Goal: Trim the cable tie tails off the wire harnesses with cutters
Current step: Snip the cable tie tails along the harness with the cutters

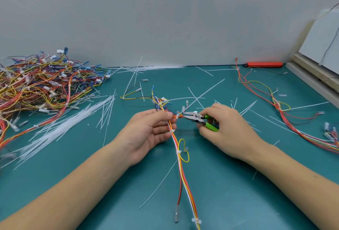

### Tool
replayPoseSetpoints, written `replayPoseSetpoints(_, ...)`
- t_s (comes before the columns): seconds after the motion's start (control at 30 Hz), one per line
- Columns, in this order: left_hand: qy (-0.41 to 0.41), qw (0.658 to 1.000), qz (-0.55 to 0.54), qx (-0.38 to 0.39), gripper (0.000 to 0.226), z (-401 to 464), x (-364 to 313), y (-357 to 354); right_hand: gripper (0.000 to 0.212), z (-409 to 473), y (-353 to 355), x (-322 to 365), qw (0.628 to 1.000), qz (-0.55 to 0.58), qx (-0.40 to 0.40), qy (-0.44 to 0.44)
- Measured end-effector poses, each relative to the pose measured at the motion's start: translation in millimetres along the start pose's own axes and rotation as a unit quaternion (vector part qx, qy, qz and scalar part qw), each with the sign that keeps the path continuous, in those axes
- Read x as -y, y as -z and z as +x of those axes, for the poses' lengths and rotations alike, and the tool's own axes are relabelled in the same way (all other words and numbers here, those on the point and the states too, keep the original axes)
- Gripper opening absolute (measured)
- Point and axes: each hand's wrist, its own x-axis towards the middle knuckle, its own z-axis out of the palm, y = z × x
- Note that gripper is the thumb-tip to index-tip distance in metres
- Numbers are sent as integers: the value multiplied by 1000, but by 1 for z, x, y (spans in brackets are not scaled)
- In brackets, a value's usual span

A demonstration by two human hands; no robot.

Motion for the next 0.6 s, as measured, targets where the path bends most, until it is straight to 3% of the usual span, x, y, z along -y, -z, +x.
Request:
replayPoseSetpoints(0.23,-6,1000,29,10,2,0,2,-1,9,-1,-5,3,1000,8,4,1)
replayPoseSetpoints(0.6,-10,999,38,15,19,-1,1,-1,5,0,-3,0,1000,15,-2,-16)
